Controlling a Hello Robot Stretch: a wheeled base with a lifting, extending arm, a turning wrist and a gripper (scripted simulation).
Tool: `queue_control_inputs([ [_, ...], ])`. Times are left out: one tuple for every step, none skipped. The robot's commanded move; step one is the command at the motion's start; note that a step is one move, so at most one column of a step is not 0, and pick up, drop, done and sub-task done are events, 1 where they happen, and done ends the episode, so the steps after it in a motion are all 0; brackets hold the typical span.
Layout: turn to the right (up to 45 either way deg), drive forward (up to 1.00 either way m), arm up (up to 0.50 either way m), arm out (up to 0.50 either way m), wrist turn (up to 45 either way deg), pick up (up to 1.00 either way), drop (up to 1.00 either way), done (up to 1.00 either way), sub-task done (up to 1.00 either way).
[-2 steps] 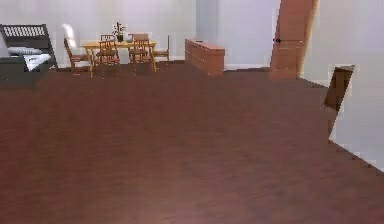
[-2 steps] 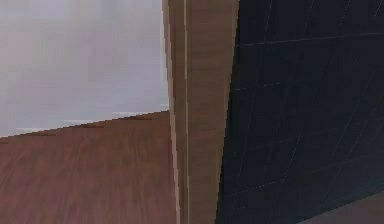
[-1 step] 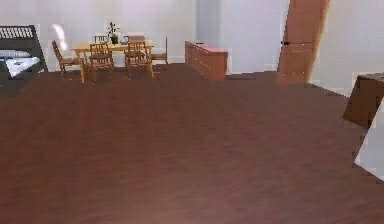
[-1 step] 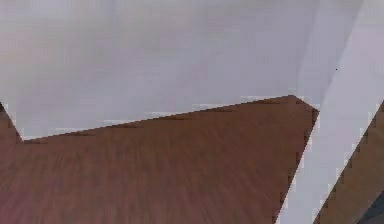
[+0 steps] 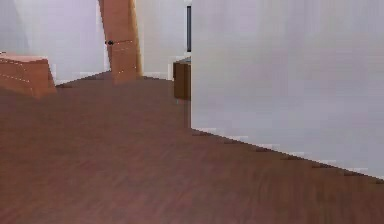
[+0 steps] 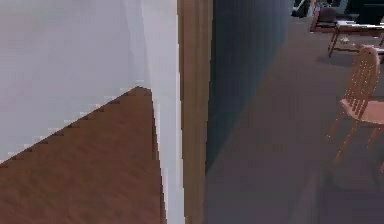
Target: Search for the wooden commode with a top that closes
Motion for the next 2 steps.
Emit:
queue_control_inputs([
  [42.0, 0.0, 0.0, 0.0, 0.0, 0.0, 0.0, 0.0, 0.0],
  [3.0, 0.0, 0.0, 0.0, 0.0, 0.0, 0.0, 0.0, 0.0],
])
